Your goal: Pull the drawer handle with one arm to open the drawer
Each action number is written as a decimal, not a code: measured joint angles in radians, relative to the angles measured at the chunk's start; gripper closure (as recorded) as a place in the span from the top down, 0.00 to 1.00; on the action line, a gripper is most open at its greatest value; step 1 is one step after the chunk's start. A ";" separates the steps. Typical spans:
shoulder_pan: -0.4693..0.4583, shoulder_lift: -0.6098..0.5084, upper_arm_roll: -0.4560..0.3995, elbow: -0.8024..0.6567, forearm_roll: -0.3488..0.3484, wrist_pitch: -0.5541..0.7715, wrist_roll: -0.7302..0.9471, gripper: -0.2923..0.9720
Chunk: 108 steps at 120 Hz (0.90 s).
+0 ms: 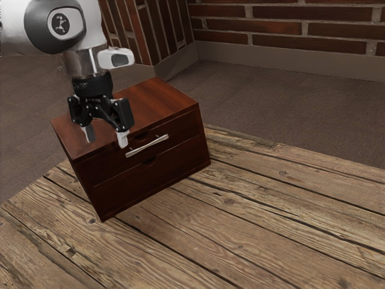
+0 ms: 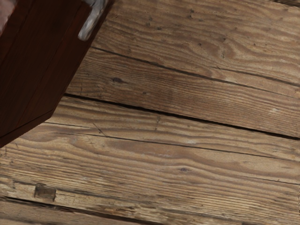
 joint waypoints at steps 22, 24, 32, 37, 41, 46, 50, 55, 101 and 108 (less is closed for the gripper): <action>0.049 -0.023 0.000 0.048 -0.036 0.137 0.013 0.77; 0.051 -0.030 -0.001 0.074 -0.029 0.137 0.015 0.77; 0.054 -0.057 -0.004 0.155 -0.007 0.134 0.032 0.77; 0.059 -0.055 -0.007 0.168 0.002 0.133 0.053 0.77; 0.063 -0.043 -0.008 0.169 0.008 0.134 0.075 0.77; 0.062 -0.033 -0.012 0.159 0.007 0.139 0.108 0.77; 0.059 -0.029 -0.021 0.142 0.001 0.143 0.132 0.77; 0.051 -0.021 -0.031 0.132 0.003 0.159 0.160 0.77; 0.048 0.081 -0.036 0.066 0.062 0.405 0.393 0.76; 0.047 0.117 -0.030 0.068 0.064 0.439 0.427 0.76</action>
